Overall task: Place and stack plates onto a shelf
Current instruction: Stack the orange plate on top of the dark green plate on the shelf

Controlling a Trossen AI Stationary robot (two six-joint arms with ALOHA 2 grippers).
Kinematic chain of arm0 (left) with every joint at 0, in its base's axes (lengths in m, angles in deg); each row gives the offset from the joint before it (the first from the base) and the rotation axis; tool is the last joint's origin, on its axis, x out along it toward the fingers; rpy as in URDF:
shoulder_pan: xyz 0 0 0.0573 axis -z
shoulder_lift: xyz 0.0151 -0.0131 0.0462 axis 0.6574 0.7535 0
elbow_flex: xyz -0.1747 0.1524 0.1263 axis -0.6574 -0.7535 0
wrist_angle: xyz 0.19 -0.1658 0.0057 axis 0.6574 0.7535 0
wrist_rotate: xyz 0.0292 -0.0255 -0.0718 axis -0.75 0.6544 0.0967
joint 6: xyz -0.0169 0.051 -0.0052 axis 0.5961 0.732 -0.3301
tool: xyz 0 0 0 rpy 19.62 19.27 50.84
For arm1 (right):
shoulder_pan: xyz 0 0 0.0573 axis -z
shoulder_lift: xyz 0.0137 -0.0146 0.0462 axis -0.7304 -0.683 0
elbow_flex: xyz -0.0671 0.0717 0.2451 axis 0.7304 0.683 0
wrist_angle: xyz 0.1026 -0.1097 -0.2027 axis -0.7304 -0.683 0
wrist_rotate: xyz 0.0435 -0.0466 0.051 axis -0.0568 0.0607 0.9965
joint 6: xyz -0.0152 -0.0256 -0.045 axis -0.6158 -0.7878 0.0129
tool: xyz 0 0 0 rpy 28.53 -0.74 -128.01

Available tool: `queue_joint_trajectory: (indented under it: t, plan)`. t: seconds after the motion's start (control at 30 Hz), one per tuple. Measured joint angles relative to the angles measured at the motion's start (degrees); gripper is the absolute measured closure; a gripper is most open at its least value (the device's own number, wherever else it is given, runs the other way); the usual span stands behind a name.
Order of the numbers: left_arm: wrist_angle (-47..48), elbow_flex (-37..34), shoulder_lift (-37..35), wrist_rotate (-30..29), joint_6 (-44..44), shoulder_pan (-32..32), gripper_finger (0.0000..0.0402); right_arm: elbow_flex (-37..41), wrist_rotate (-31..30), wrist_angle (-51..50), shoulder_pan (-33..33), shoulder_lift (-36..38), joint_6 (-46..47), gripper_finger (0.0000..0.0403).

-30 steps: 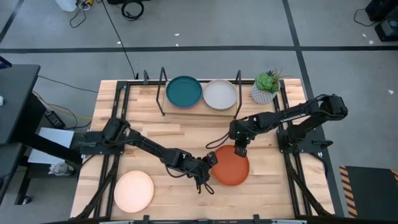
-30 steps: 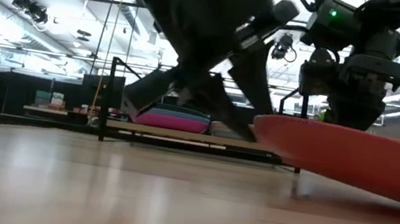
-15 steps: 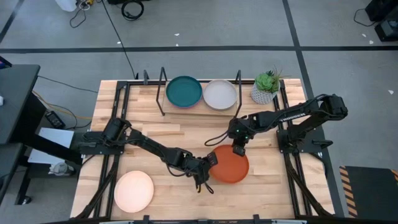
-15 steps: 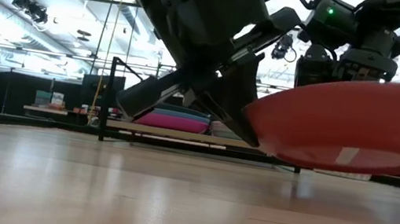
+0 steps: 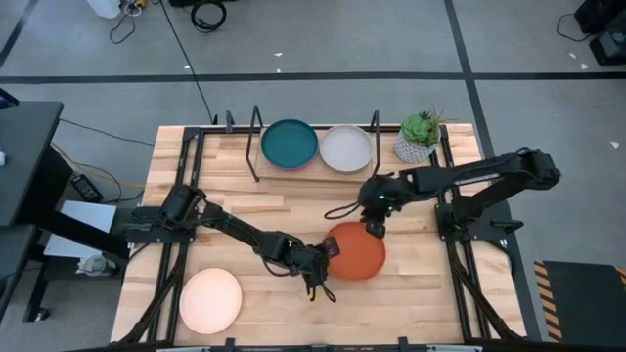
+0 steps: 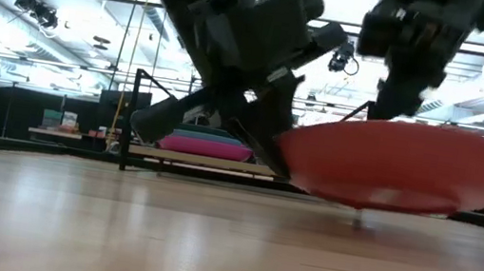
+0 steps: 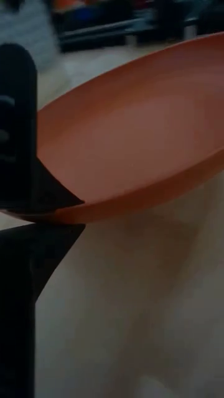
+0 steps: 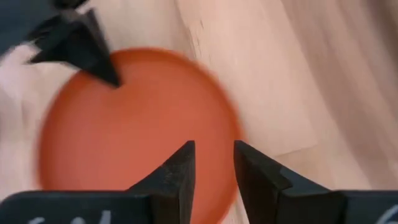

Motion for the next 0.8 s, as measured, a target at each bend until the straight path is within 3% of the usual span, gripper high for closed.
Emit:
queue_joint_trajectory:
  t: [0.17, 0.37, 0.6, 0.8]
  plan:
    - [6.7, 0.0, -3.5, -7.6, -5.1, -0.8, 0.0374, -0.3, -7.9, -1.5, -4.8, 8.1, 2.1, 0.0287]
    - [19.2, 0.0, -9.8, -10.4, -16.0, -4.2, 0.0373, -0.3, -18.4, -5.6, -11.9, 14.1, 7.2, 0.0287]
    - [31.3, 0.0, -16.2, -11.1, -26.2, -10.2, 0.0373, -0.3, -25.6, -9.3, -19.3, 14.7, 12.4, 0.0287]
    - [31.1, 0.0, -18.4, -11.3, -23.4, -16.2, 0.0374, -0.2, -28.8, -9.4, -22.8, 12.8, 14.1, 0.0287]
